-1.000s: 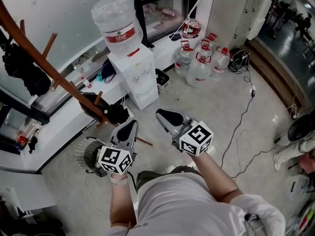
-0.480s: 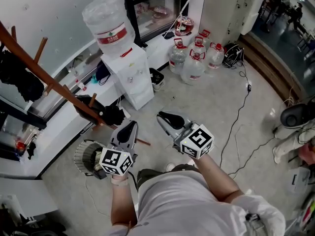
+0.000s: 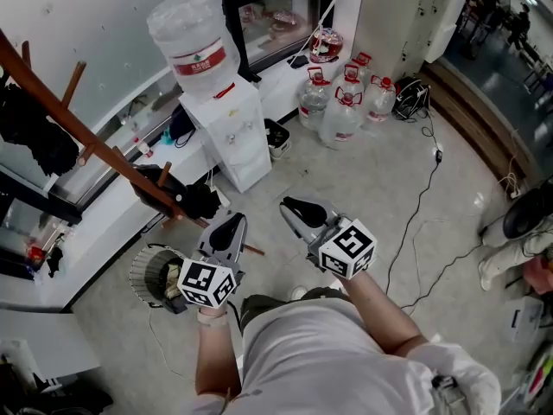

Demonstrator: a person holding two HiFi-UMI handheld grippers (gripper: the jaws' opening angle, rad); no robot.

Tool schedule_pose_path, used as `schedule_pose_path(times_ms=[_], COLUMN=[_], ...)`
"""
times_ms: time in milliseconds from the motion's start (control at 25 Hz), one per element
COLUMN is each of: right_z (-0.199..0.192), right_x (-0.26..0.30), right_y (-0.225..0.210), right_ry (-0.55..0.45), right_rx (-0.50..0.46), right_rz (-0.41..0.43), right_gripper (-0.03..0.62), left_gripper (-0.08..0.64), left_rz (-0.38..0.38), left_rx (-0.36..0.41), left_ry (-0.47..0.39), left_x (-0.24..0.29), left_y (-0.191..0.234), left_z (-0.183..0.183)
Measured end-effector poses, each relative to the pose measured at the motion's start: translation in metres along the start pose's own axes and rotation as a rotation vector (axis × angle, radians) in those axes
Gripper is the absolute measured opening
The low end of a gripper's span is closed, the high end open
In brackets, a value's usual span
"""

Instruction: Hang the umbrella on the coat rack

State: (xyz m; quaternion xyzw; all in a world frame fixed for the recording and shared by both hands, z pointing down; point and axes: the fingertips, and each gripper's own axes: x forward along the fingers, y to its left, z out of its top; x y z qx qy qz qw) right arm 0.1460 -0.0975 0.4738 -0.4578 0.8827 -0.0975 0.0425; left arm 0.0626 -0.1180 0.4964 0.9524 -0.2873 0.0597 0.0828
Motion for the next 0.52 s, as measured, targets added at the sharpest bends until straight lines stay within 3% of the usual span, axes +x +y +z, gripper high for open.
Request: schedule_pose_path(times_ms=[520], right_z=[-0.0066], right_x=[0.0040], right_y=[-0.0079], right_ry=[0.022], right_rx=[0.030], right_rz=[0.002], right_gripper=[0.032], left_gripper=[0.005], left_rz=[0.016], left_rx=[-0.006], left_ry=[0.009], left_x=[-0.0021], left_y=[-0.0029], left_z=[-0.0052])
